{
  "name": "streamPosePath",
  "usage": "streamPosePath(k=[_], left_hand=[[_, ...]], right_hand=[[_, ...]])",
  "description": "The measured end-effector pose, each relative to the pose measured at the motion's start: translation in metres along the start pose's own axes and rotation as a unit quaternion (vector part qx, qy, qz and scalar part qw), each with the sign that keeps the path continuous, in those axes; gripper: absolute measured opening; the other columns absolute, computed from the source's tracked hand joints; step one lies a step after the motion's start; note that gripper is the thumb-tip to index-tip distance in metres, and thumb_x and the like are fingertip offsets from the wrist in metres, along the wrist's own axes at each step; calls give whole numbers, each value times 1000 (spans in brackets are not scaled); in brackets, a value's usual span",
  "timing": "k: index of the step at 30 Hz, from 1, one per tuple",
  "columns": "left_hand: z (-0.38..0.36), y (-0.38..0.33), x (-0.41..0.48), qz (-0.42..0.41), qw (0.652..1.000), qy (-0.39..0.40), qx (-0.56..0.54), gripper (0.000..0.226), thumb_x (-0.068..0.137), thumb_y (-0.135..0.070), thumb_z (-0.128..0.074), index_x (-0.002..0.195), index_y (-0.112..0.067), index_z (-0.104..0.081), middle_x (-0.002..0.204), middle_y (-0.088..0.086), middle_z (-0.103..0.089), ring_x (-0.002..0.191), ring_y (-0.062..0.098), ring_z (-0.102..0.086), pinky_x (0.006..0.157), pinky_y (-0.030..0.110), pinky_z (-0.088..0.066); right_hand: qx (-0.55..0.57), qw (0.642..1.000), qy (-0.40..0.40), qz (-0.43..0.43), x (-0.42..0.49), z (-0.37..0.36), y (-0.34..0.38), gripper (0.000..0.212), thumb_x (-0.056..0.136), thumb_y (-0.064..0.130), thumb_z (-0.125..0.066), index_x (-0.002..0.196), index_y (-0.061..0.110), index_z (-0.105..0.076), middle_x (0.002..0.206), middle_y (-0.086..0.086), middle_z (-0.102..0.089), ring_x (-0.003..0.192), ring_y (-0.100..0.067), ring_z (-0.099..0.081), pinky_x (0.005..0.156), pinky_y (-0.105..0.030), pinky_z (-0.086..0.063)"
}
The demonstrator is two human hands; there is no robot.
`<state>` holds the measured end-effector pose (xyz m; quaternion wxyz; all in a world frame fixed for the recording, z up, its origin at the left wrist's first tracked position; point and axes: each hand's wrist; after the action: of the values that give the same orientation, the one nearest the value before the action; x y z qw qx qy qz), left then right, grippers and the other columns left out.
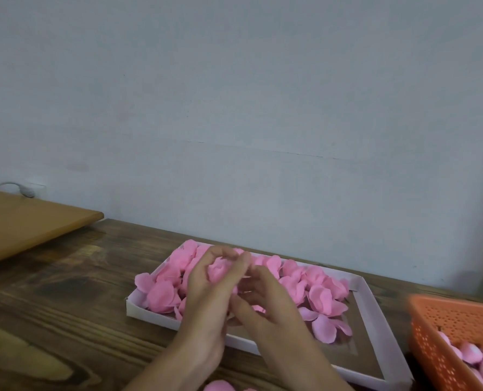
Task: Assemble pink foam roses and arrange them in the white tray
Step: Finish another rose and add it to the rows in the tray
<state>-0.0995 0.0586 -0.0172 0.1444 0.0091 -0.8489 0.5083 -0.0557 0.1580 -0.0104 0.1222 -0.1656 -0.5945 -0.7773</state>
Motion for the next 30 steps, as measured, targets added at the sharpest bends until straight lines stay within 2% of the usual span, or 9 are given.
streamPosePath(k=[2, 6, 10, 13, 14, 20, 24, 26, 30], left_hand=[[-3, -3, -4, 3, 1000, 24, 1, 60, 62, -56, -92, 106, -24, -66, 111, 3, -79, 81, 22, -76, 64, 41, -58], [-1, -11, 0, 28, 995, 89, -28, 62, 70, -52, -85, 125, -32, -64, 132, -3, -72, 102, 25, -76, 59, 34, -55], [6, -12, 9, 33, 994, 98, -32, 49, 81, -36, -82, 128, -32, -69, 132, 5, -72, 112, 24, -72, 68, 28, -58], [15, -9, 17, -10, 992, 104, 67, 38, 91, -28, -81, 128, -27, -74, 130, 4, -73, 120, 22, -71, 97, 43, -57], [16, -9, 17, -23, 990, 108, 93, 35, 91, -27, -81, 126, -27, -75, 127, 2, -75, 119, 22, -71, 99, 44, -57], [18, -13, 19, -34, 992, 82, 84, 36, 79, -36, -83, 114, -27, -82, 108, 8, -80, 88, 28, -77, 80, 37, -64], [22, -12, 22, -42, 993, 67, 87, 32, 73, -34, -86, 104, -25, -83, 105, 9, -80, 93, 31, -77, 78, 30, -62], [23, -13, 23, -59, 991, 67, 100, 32, 69, -38, -88, 98, -25, -83, 107, 4, -80, 104, 24, -76, 84, 27, -61], [21, -14, 23, -42, 991, 94, 81, 34, 67, -40, -96, 93, -23, -82, 111, 5, -79, 109, 25, -75, 86, 33, -62]], right_hand=[[15, 1000, 9, -8, 3, 3, 0, 28, 89, 12, -62, 106, 31, -73, 94, 1, -75, 93, -25, -73, 87, -55, -59], [111, 992, 21, -61, 8, 14, 8, 34, 97, -1, -59, 89, 26, -78, 82, 1, -75, 76, -10, -71, 69, -24, -56], [176, 978, -23, -108, 10, 28, 12, 17, 96, 12, -62, 106, 15, -77, 98, -9, -79, 84, -19, -75, 75, -31, -61], [173, 977, -69, -104, 10, 37, 15, 16, 96, 12, -66, 110, 15, -73, 105, -2, -79, 94, -18, -77, 69, -20, -58], [166, 978, -65, -103, 9, 38, 17, 16, 97, 12, -66, 110, 15, -73, 105, -2, -79, 93, -18, -77, 66, -17, -56], [106, 991, -26, -79, 9, 46, 26, 16, 97, 8, -66, 103, 17, -78, 103, -2, -79, 91, -19, -77, 66, -15, -54], [75, 994, 2, -77, 9, 49, 29, 23, 95, 3, -64, 97, 19, -80, 97, -2, -79, 88, -15, -76, 67, -15, -54], [74, 994, 19, -78, 10, 50, 30, 23, 96, 1, -63, 96, 17, -81, 95, -6, -78, 89, -16, -77, 72, -16, -56], [76, 992, 7, -97, 11, 53, 32, 25, 92, -2, -68, 100, 19, -79, 86, -6, -76, 74, -17, -75, 61, -17, -53]])
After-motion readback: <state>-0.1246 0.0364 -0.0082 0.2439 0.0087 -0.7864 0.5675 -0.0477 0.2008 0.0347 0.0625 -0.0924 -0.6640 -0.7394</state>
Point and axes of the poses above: each hand's wrist, its own x-axis towards the middle knuckle, its own z-axis out of the back of the hand, y = z × x
